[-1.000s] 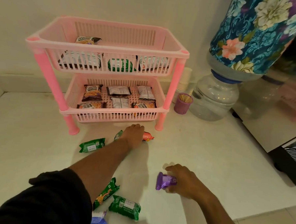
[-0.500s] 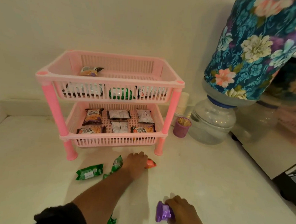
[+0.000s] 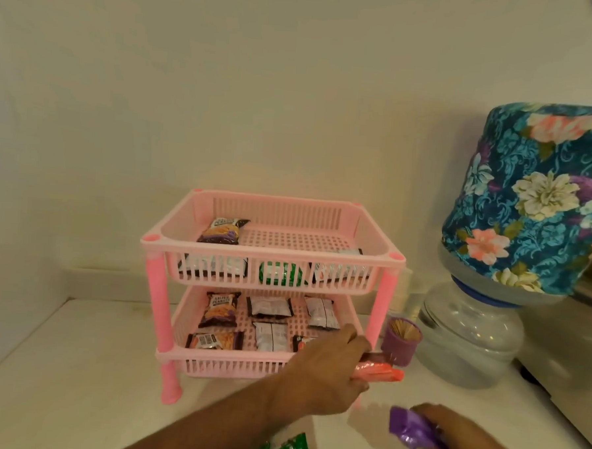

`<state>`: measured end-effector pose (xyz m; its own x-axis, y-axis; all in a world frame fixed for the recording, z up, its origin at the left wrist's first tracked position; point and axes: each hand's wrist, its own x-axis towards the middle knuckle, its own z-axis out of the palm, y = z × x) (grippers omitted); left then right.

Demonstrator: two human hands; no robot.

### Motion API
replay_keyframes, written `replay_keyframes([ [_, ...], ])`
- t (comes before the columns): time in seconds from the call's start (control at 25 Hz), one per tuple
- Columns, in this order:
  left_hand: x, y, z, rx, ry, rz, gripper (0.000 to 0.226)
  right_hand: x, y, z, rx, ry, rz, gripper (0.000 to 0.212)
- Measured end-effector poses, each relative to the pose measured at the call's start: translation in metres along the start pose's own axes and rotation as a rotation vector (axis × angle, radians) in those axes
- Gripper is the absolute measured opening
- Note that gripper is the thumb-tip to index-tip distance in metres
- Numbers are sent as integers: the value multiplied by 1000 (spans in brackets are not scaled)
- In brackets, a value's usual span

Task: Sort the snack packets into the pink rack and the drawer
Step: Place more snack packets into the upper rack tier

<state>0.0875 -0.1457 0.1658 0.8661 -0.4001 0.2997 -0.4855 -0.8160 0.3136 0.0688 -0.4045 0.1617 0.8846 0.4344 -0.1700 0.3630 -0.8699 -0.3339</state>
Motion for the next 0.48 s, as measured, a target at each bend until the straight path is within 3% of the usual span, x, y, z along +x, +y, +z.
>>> replay_keyframes([
  [0.16, 15, 1, -96, -117, 60, -34, 34, 8, -21, -96, 63, 98, 28, 29],
  [0.36, 42, -39, -175, -39, 135, -82, 52, 33, -74, -187, 77, 360, -95, 37],
  [0.48, 66, -70, -206, -55, 148, -125, 51, 73, -98, -222, 29, 447, -176, 37],
])
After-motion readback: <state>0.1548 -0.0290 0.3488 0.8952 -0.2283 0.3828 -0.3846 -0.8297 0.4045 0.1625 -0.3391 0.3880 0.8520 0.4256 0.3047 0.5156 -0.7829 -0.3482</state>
